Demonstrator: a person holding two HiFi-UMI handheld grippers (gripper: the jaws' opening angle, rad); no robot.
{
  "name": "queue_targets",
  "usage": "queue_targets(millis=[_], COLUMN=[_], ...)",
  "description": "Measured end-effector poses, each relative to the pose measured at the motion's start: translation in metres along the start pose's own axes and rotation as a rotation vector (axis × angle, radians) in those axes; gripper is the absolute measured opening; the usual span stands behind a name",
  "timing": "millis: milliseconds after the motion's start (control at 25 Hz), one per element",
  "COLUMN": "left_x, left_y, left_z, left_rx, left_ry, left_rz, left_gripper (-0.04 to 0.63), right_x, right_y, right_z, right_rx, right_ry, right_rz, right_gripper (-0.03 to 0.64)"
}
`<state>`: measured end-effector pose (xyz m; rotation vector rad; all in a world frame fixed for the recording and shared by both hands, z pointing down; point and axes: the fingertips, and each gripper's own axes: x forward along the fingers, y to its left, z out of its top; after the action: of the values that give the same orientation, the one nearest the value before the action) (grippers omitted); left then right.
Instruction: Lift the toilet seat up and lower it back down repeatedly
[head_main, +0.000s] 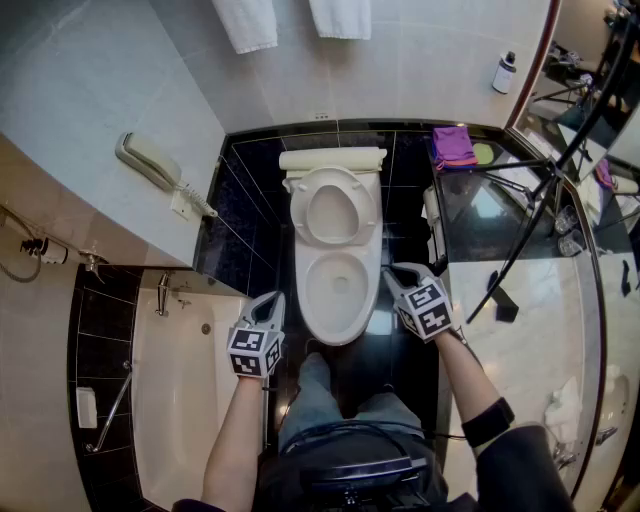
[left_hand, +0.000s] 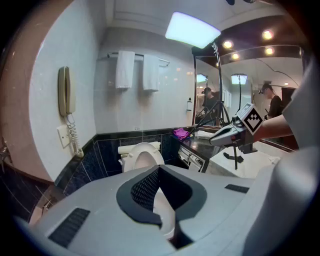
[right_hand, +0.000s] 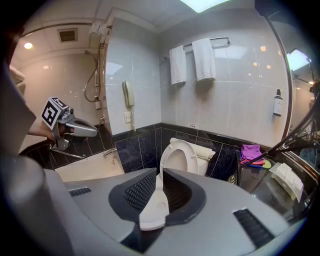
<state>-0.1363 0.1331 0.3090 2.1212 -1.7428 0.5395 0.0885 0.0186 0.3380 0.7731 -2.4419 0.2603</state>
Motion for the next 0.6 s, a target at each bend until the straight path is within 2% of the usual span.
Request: queue_targets(millis=[280, 320, 600], left_x=[0.074, 0.085, 0.156], left_y=[0.025, 0.028, 0.052], left_z=[-0.022, -0.023, -0.037], left_rx=[0.016, 0.018, 0.048], left_ry=[0.018, 0.021, 0.045], left_rz=[-0.016, -0.021, -0.058], left_gripper=[-0.003, -0.003, -0.003], right_x=[0.079, 0.093, 0.199], right_y=[-0.035, -0.044, -0.099], right_z=[0.026, 0.029, 0.059], right_rx=[-0.085, -0.097, -0.252], right_ry=[0.07, 0.082, 0.144], right_rz=[-0.06, -0.069, -0.104], right_gripper=[0.127, 0.155, 0.182])
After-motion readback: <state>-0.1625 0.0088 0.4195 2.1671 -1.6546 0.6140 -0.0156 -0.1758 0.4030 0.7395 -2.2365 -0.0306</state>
